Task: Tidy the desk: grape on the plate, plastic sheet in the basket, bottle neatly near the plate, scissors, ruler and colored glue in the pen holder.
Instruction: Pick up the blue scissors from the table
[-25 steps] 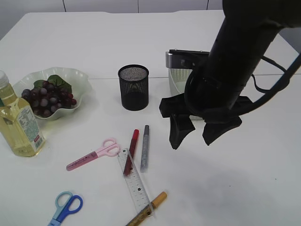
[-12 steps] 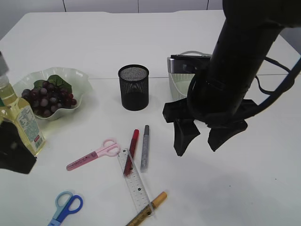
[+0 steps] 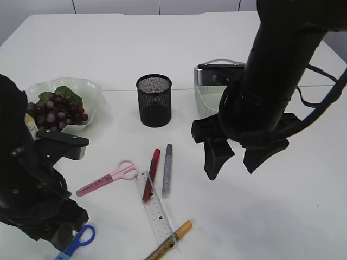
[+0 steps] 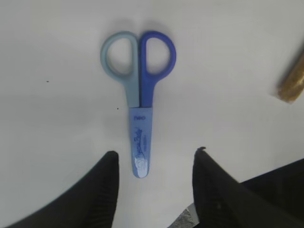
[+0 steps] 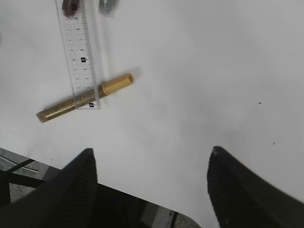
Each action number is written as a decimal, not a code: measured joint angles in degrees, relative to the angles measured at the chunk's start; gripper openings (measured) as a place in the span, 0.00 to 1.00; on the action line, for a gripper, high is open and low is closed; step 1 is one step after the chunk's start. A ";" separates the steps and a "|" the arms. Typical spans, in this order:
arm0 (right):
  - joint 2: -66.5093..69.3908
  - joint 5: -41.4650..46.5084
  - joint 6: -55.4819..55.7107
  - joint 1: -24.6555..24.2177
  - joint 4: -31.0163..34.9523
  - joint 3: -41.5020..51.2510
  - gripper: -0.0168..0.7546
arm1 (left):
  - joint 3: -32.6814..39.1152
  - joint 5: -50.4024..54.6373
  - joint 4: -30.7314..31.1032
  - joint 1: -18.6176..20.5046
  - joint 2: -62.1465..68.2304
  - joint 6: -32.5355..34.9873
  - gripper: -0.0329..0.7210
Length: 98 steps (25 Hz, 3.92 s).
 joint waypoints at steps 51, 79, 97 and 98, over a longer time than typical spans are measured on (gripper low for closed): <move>0.00 0.21 -2.51 0.00 -1.52 -3.94 0.70 | -0.46 -6.23 1.54 -0.03 12.31 -3.84 0.53; 0.00 0.32 -2.84 0.00 -1.52 -3.94 0.70 | -0.55 -8.70 1.17 -2.16 13.74 -3.88 0.48; 0.00 0.32 -2.84 0.00 -1.63 -3.94 0.70 | -0.55 -6.10 1.52 -2.25 13.74 0.77 0.48; 0.00 0.32 -2.84 0.00 -1.63 -3.94 0.70 | -0.55 -6.10 1.52 -2.25 13.74 1.44 0.48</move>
